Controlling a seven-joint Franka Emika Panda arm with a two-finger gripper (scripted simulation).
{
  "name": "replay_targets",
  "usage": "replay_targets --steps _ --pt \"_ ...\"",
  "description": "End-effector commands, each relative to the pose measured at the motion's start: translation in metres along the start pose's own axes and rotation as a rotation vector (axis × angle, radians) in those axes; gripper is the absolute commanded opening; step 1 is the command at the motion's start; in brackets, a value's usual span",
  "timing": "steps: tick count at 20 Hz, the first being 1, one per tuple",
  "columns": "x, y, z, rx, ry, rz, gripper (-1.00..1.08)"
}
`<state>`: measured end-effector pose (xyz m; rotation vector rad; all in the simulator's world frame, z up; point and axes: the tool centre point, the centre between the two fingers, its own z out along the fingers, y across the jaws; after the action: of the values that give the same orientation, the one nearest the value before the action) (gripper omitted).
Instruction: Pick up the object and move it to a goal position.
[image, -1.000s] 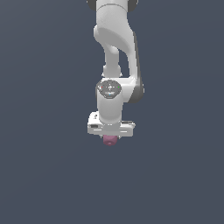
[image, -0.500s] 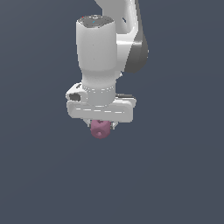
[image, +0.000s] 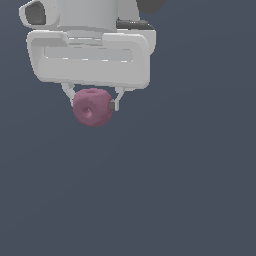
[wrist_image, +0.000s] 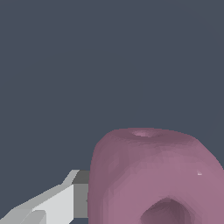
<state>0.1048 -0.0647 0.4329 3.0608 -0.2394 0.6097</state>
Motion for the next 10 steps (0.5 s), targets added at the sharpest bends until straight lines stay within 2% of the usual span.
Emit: replay_targets --steps 1,5,10 --pt "0.011 0.004 -0.026 0.000 0.026 0.007 -1.00" --pt "0.021 0.008 -0.051 0.000 0.053 0.013 -1.00" --pt "0.026 0.009 -0.061 0.000 0.063 0.016 -1.00"
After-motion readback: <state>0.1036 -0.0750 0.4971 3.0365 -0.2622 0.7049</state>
